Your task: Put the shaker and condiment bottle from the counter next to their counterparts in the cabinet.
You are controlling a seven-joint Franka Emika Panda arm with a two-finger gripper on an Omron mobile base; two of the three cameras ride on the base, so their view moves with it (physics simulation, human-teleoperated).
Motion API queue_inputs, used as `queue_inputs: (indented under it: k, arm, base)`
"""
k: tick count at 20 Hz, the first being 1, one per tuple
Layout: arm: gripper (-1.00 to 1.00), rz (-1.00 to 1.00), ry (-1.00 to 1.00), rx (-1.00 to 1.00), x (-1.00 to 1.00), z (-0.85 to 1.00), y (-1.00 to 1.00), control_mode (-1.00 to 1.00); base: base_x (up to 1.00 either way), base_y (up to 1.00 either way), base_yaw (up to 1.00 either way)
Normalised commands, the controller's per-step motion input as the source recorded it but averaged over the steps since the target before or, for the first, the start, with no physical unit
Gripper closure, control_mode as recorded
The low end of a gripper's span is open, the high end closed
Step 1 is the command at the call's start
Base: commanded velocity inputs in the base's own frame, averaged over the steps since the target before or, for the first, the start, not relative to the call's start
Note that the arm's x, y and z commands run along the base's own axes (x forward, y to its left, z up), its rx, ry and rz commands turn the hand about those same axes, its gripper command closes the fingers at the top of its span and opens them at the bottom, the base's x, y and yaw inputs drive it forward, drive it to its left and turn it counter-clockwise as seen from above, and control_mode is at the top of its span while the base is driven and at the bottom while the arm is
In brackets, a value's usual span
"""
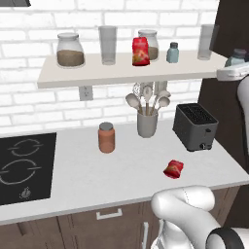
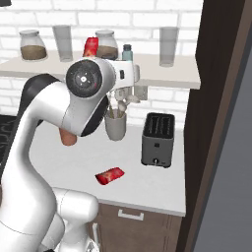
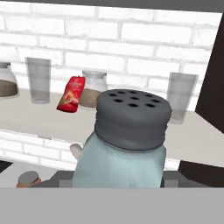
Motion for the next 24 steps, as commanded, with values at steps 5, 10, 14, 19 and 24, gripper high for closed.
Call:
queue_inputs:
  k: [5,10,14,19,24]
  arm:
    - [1.00,-0.01,-0.09,-0.12,0.22,-0.12,0.11,-1.00]
    - [1.00,0.00,0.03,0.00,0.27,0.09,0.08,-1.00]
    - [1.00,0.00,0.19,0.01,0.05,0.40,0.00,-1.00]
    - [1.00,0.00,0.21,0.03,0.14,0.42,0.00,-1.00]
    - [1.00,0.00,0.05,0.01,0.10,0.07,0.00,-1.00]
  base:
    - [0.00,0.00,0.00]
    - [0.00,0.00,0.00]
    - [0.00,0.00,0.00]
    - [0.00,0.00,0.00]
    - [0.00,0.00,0.00]
